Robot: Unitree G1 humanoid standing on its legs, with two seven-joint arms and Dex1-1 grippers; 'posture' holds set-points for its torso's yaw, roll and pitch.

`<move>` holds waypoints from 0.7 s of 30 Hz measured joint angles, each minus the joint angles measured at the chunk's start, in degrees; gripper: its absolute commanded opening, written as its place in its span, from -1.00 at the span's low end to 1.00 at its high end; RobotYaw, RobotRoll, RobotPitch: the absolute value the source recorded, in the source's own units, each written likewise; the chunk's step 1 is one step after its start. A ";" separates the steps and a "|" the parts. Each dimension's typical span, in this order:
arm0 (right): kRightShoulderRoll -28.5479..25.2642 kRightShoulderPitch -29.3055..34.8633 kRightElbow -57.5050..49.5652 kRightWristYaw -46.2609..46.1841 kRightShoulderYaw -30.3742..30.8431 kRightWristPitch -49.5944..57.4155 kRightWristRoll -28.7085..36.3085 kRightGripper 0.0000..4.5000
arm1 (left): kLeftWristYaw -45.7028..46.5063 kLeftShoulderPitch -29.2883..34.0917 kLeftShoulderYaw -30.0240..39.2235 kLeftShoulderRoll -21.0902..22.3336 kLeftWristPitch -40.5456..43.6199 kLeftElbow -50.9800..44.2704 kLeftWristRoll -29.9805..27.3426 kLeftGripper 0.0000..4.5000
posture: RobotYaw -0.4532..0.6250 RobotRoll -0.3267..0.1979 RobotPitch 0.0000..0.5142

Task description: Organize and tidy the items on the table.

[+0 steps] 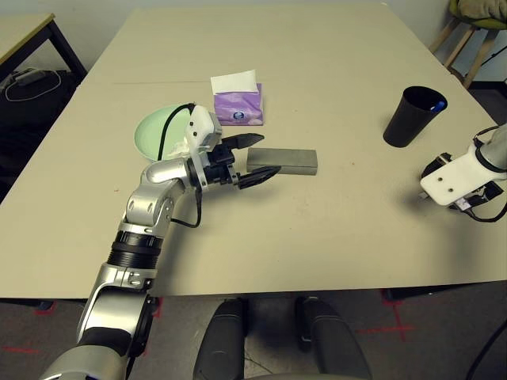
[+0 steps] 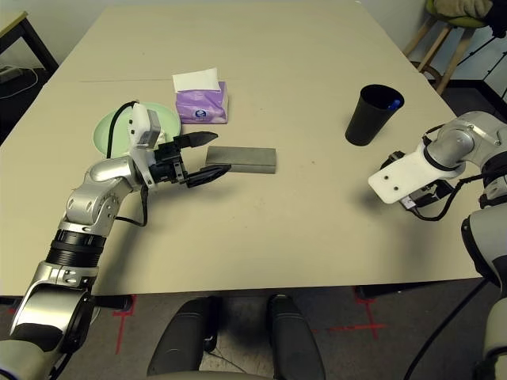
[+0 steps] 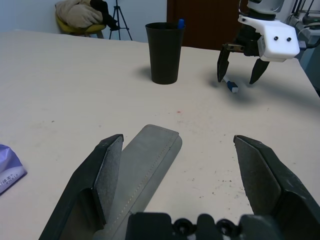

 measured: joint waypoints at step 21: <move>-1.26 -0.79 -0.10 -1.14 0.38 -1.84 -1.08 0.91 | 0.19 0.46 0.33 0.37 0.88 -1.06 -0.16 1.00 | 0.11 0.25 -0.05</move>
